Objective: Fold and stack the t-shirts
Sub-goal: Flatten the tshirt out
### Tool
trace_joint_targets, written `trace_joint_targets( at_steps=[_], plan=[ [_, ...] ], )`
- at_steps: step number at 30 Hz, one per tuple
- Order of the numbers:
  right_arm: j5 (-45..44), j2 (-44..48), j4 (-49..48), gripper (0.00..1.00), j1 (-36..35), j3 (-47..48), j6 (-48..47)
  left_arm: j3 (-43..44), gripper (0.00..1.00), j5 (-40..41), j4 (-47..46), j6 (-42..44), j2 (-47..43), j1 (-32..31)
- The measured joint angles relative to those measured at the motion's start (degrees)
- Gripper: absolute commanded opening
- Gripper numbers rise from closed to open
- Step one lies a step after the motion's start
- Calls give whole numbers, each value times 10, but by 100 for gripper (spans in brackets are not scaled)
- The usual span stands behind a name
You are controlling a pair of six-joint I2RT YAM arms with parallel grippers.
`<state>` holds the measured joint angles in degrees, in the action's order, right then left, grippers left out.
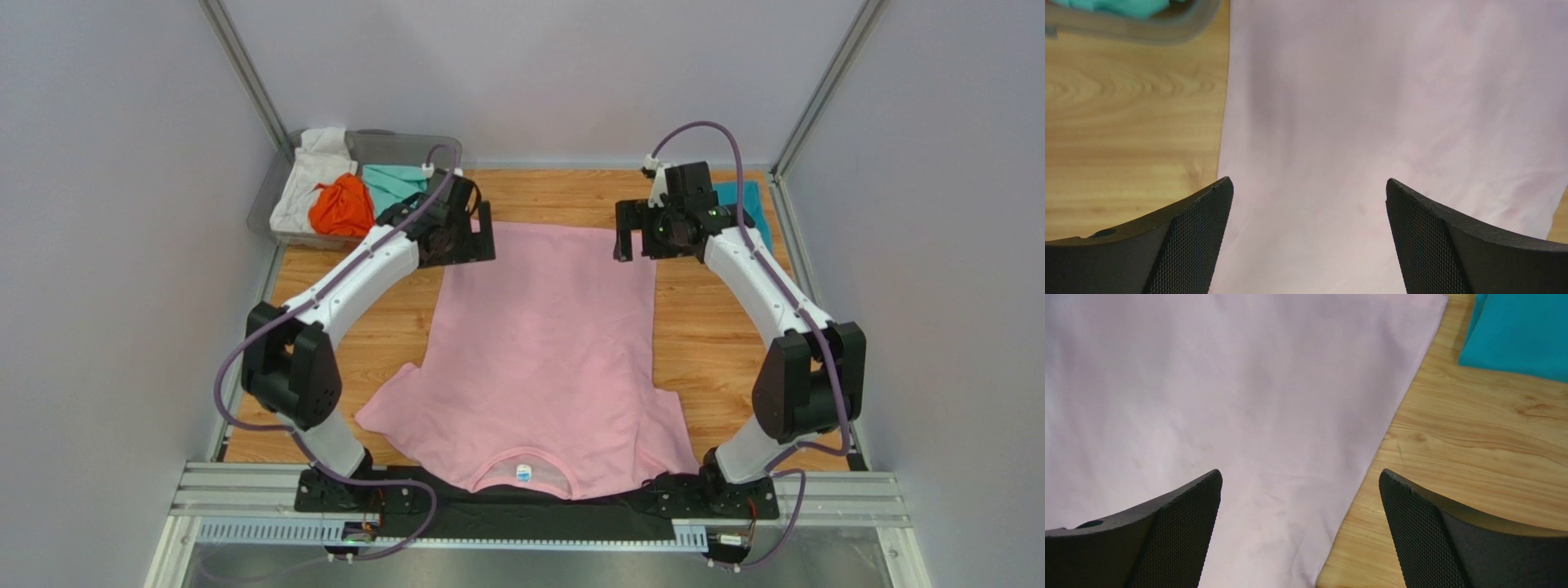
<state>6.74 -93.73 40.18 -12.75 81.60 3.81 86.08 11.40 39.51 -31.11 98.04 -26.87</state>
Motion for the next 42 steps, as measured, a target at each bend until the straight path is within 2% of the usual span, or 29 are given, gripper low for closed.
trace_joint_targets(
  at_steps=[5, 12, 16, 19, 23, 29, 38, 42],
  plan=[
    [35, 29, -20, 100, -16, -63, 5, -158, 100, -25, -9, -33, -123, -33],
    [50, -13, -41, 100, -33, -78, 9, -415, 100, -86, -38, -106, -341, -67],
    [47, -46, -54, 100, -45, -78, 10, -510, 100, -109, -42, -147, -403, -67],
    [43, -60, -67, 100, -52, -92, 17, -542, 100, -114, -47, -168, -411, -67],
    [44, -71, -81, 100, -58, -129, 36, -542, 100, -110, -63, -183, -386, -67],
    [51, -60, -128, 100, -57, -206, 79, -498, 100, -89, -69, -183, -255, -67],
    [48, 73, -191, 100, -60, -367, 150, -322, 100, -38, -29, -158, -60, -63],
    [37, 160, -190, 100, -96, -443, 191, -223, 100, -23, -8, -137, 22, -63]
  ],
)
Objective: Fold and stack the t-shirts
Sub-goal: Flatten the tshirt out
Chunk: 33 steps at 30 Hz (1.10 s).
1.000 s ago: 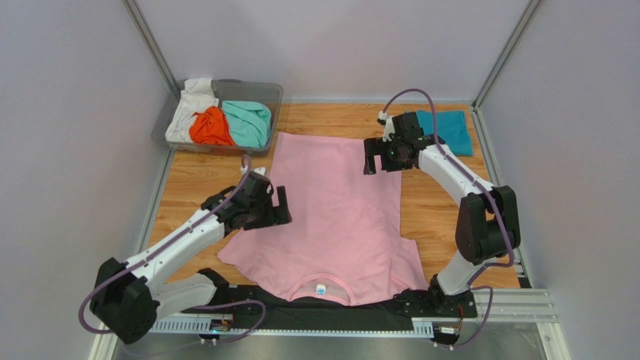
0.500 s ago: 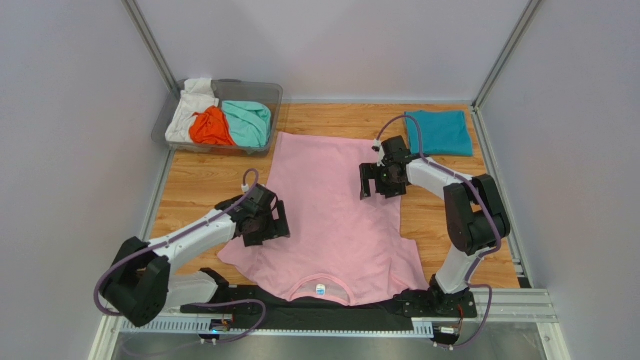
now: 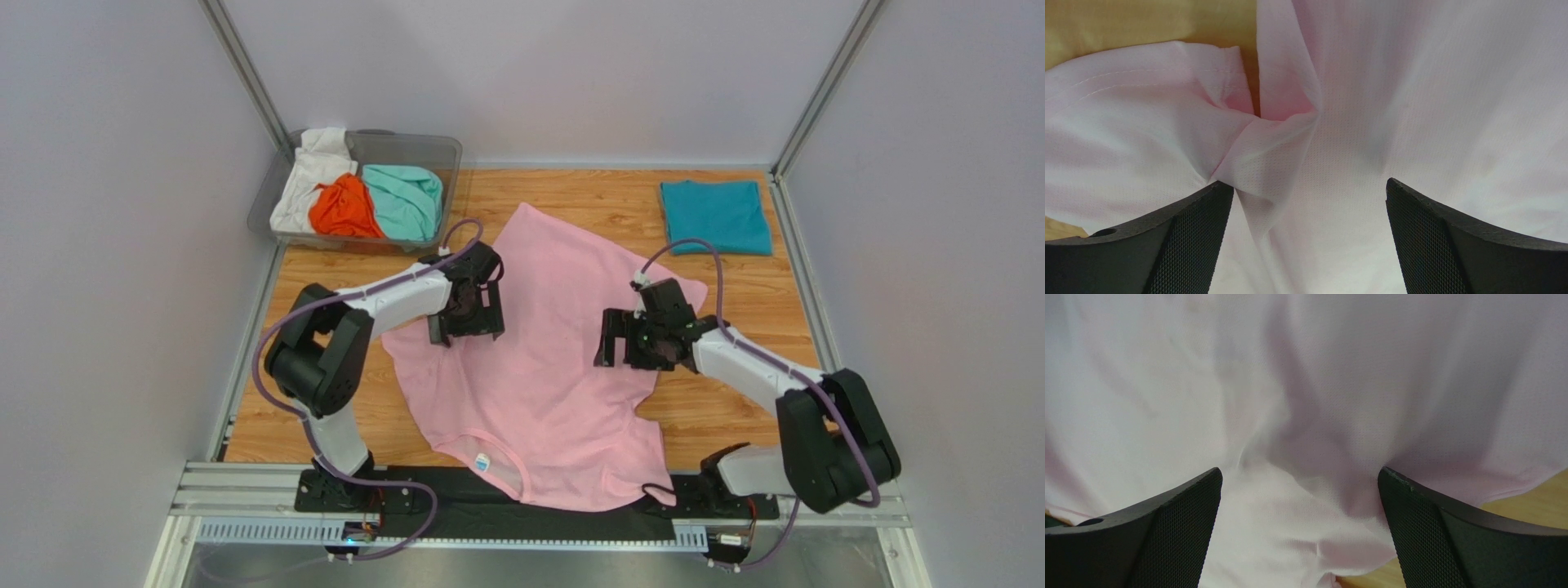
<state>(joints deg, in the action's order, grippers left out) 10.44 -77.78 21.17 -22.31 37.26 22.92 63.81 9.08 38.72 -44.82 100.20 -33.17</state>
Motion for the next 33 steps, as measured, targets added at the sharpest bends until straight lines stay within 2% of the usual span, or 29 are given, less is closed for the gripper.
trace_joint_targets(
  at_steps=[10, 17, 19, 22, 25, 28, 33],
  plan=[
    [-25, 167, 46, 100, -183, -103, 167, 313, 100, -16, 36, 76, 224, 1],
    [-78, 191, 121, 100, -194, -55, 180, 535, 100, -50, 42, 149, 353, 2],
    [-92, 191, 130, 100, -188, -34, 177, 570, 100, -56, 44, 167, 365, 2],
    [-116, 191, 146, 100, -167, -8, 166, 581, 100, -50, 48, 187, 355, 2],
    [-140, 192, 165, 100, -137, 6, 152, 550, 100, -26, 50, 197, 317, 2],
    [-156, 198, 179, 100, -96, 12, 138, 479, 100, -3, 63, 198, 238, 2],
    [-170, 192, 184, 100, -20, 26, 106, 306, 100, -7, 51, 167, 65, 2]
  ],
)
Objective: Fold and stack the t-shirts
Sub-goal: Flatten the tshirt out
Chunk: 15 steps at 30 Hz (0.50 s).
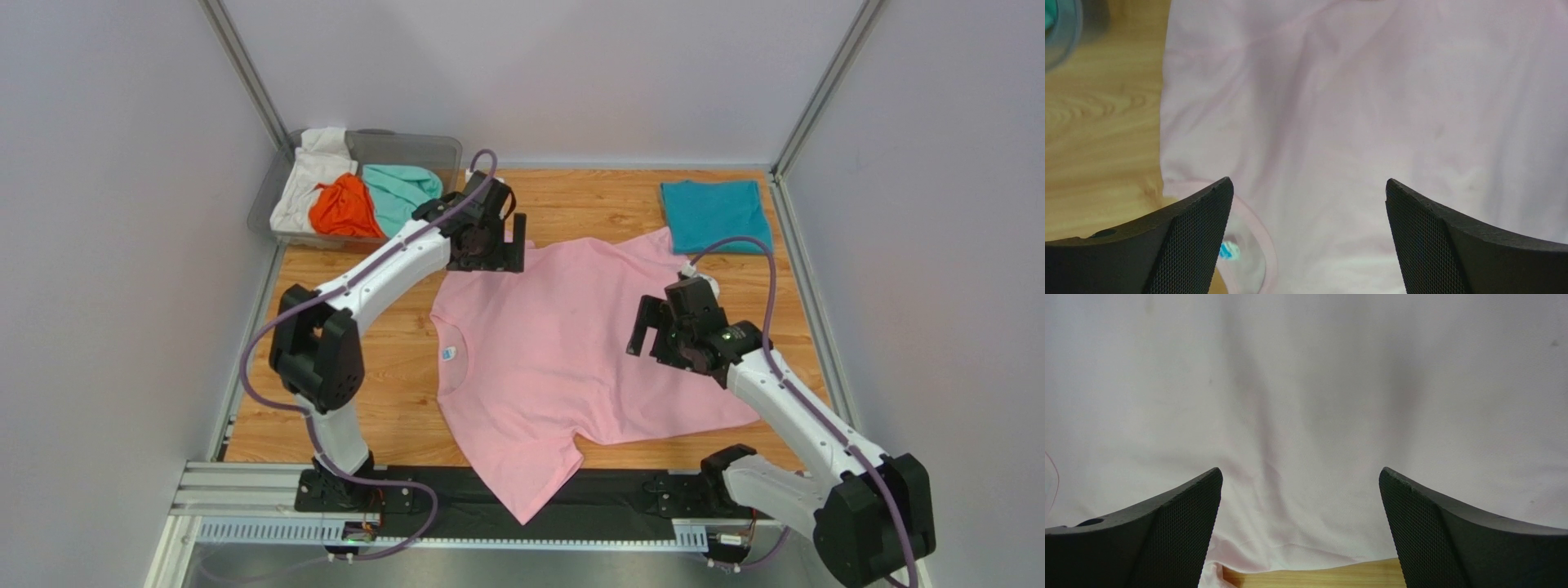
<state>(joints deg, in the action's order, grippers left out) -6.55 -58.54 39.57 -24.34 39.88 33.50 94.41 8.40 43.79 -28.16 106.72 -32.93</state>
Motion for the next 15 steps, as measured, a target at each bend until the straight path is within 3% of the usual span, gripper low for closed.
trace_joint_targets(
  at_steps=[4, 8, 15],
  plan=[
    [6, -41, -16, 100, 59, 16, -23, -134, 100, -24, -28, -32, -82, 0],
    [9, -99, -41, 100, 87, 27, -35, -228, 100, -42, -42, -53, -84, 0],
    [21, -151, -63, 100, 100, 26, -45, -232, 100, -66, -62, -61, -24, 7]
  ],
)
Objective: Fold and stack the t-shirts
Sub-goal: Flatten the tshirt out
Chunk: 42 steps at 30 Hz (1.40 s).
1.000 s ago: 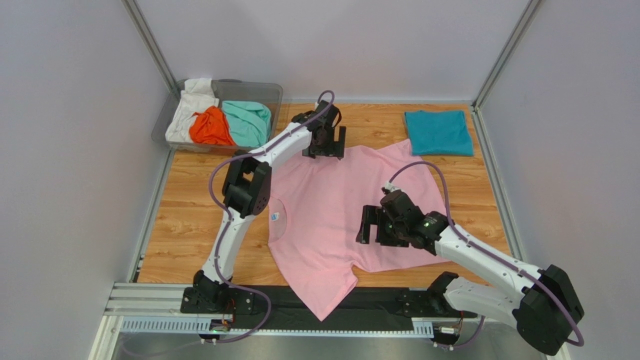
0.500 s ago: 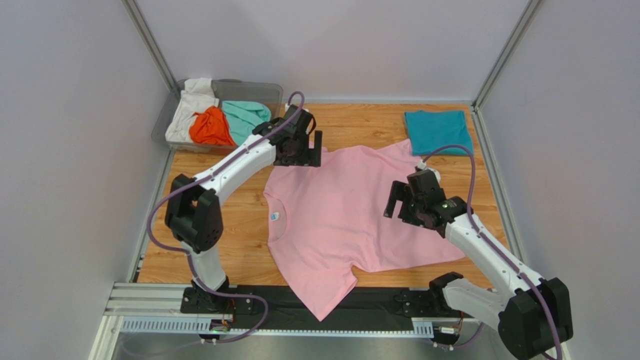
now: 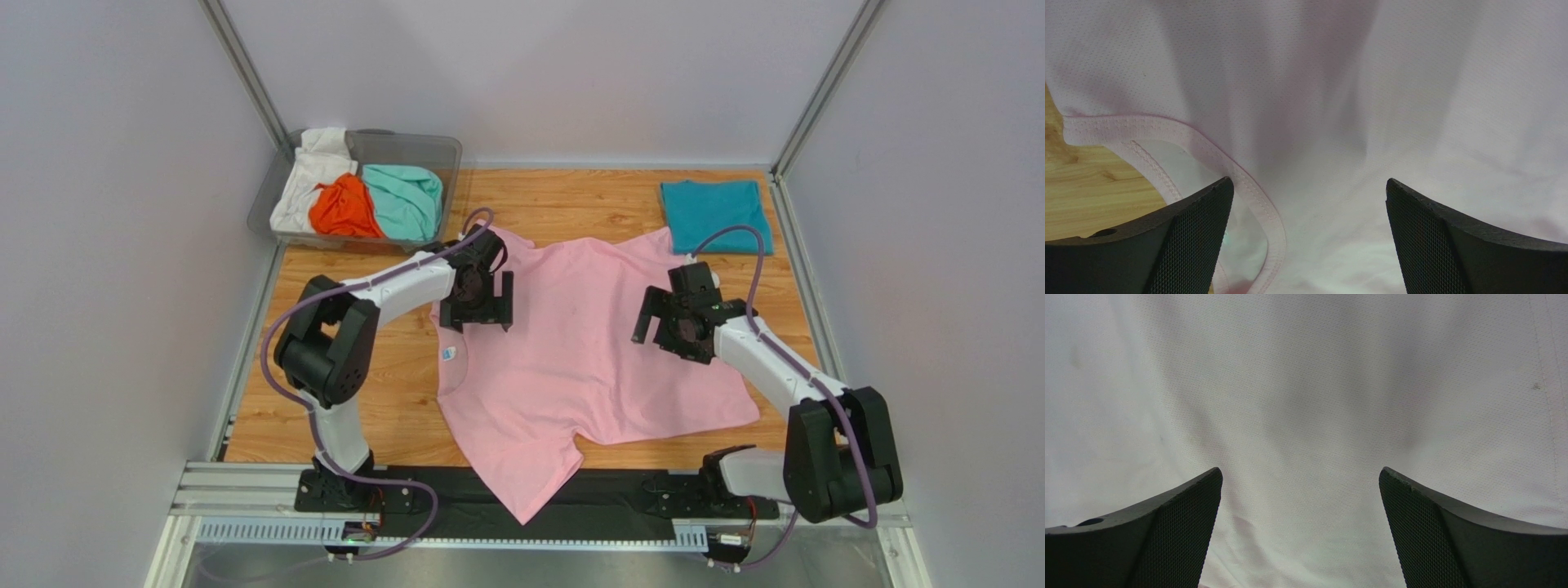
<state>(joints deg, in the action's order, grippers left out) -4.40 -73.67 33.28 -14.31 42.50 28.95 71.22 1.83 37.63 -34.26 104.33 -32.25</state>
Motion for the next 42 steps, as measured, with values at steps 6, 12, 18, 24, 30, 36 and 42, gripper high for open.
trace_joint_targets(
  at_steps=[6, 12, 18, 24, 30, 36, 42],
  plan=[
    [27, 0, -20, 100, 0, -29, -2, 20, 100, -1, 5, 2, 39, 42],
    [79, 38, -43, 100, 0, -89, 4, 71, 100, -4, 10, 21, 76, 77],
    [106, 80, -50, 100, -5, -123, 18, 115, 100, -12, 24, 32, 106, 94],
    [129, 167, -33, 100, -34, -171, 53, 107, 100, -25, 20, 44, 98, 98],
    [117, 225, 47, 100, -40, -158, 63, 40, 100, -28, 25, 47, 28, 98],
    [63, 178, 73, 100, -35, -21, 42, 50, 100, -31, 29, 53, -28, 98],
    [42, 29, 37, 100, 16, 113, 15, 124, 100, -52, 26, 57, 2, 98]
  ],
)
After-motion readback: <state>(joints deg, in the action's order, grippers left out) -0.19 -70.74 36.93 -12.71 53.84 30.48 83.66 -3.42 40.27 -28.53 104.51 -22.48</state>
